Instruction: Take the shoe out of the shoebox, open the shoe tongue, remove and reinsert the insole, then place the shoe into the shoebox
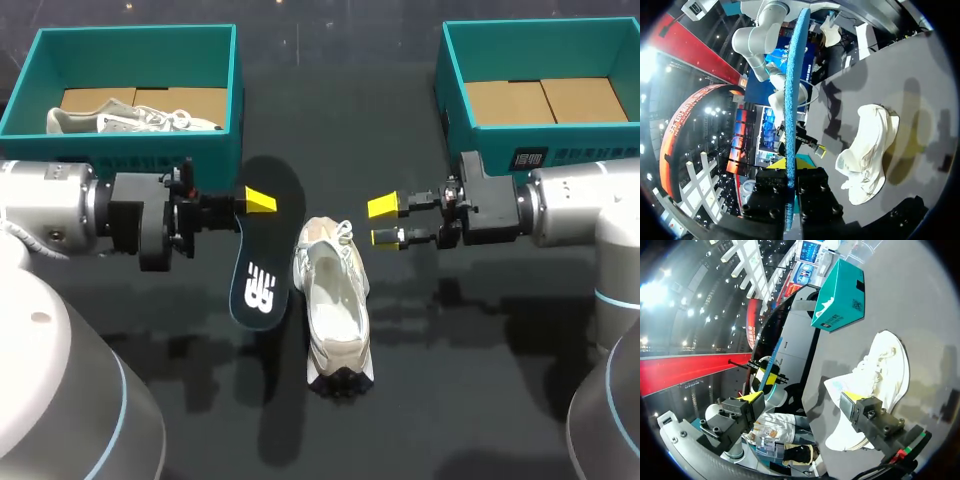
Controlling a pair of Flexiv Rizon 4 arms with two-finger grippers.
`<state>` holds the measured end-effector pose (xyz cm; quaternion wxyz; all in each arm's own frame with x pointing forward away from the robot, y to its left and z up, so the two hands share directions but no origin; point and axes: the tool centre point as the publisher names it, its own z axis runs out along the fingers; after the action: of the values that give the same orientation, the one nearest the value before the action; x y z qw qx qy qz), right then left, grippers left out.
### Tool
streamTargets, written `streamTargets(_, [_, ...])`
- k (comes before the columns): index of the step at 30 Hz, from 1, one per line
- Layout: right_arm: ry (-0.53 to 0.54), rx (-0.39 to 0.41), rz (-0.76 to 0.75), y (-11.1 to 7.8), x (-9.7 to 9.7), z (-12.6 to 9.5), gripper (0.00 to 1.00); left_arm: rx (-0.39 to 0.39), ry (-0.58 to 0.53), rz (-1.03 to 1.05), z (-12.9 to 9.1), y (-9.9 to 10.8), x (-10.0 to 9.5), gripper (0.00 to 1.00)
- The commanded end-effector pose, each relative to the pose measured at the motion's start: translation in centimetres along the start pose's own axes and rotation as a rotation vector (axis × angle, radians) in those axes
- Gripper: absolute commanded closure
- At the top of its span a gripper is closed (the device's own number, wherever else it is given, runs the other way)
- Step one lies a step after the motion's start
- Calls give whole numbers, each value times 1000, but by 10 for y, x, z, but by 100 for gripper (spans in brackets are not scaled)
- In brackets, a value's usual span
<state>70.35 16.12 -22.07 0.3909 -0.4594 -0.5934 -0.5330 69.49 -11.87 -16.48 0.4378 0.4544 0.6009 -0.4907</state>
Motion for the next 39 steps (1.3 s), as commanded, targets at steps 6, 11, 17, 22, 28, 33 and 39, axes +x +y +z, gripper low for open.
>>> streamTargets(6, [-4, -2, 0, -2, 1, -1, 0, -2, 0, 2, -2, -2, 0, 100])
streamTargets(11, [-36, 27, -77, 0, 1, -3, 0, 14, 11, -58, -4, -4, -1, 100])
streamTargets(17, [-133, 72, -289, -2, 0, -19, 0, 15, -6, -169, -8, -16, -3, 100])
streamTargets(22, [-279, 166, -378, -10, -10, -29, 0, 24, 4, -232, -8, -27, 1, 100])
streamTargets(28, [-434, 269, -479, -20, -23, -42, 0, 39, 13, -337, -3, -45, 8, 100])
streamTargets(33, [-553, 330, -520, -29, -34, -53, 0, 64, 16, -448, 8, -66, 16, 100])
streamTargets(39, [-699, 418, -604, -45, -49, -63, 0, 79, 26, -567, 19, -87, 33, 100])
